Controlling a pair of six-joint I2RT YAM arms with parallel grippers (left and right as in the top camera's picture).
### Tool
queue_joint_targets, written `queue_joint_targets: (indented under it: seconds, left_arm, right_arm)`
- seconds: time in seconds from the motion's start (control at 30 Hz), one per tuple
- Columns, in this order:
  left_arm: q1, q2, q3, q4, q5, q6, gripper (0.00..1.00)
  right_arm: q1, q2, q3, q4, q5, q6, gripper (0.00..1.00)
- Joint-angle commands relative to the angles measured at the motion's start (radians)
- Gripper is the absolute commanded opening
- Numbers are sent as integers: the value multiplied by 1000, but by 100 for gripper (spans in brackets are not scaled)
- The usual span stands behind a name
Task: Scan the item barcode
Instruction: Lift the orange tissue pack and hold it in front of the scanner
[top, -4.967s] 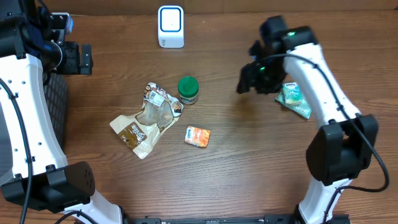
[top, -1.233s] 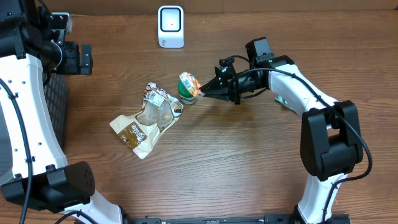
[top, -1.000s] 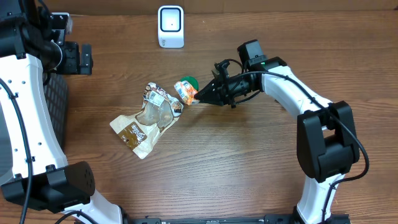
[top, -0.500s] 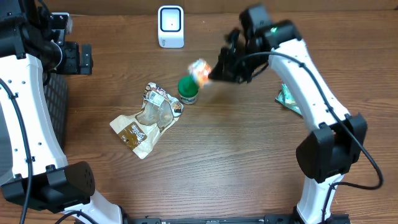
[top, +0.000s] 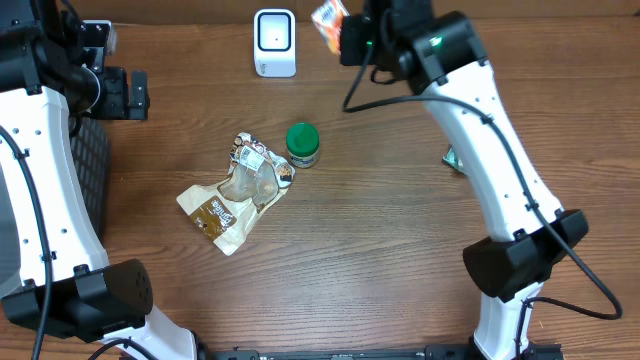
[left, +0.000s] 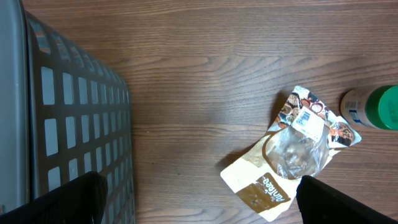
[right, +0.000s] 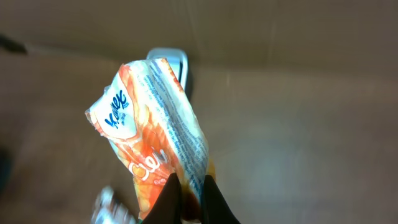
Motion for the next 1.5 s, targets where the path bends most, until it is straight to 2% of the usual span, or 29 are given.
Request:
queue_joint_targets:
  seconds: [0.0,0.27,0.37,0.53,0.67,0.9,1.47]
  left_arm:
    - [3,3,5,1,7,19,100]
    - [3,3,5,1,7,19,99]
    - [3,3,5,1,7,19,100]
    - [3,3,5,1,7,19,100]
    - [3,3,5,1,7,19,99]
    - [3,3,5,1,7,19,100]
    - [3,3,5,1,7,19,100]
  right_arm:
    - [47,8,16,116,220,-142,4]
    - [77,158,13,433,243,-445,4]
    - [82,264,13,581,243,-600,4]
    - [95,388,13,725,253,-768,4]
    - [119,473,13,842,340,-859,4]
    - [142,562,13,966,379,-935,4]
    - [136,581,12,975,378,-927,4]
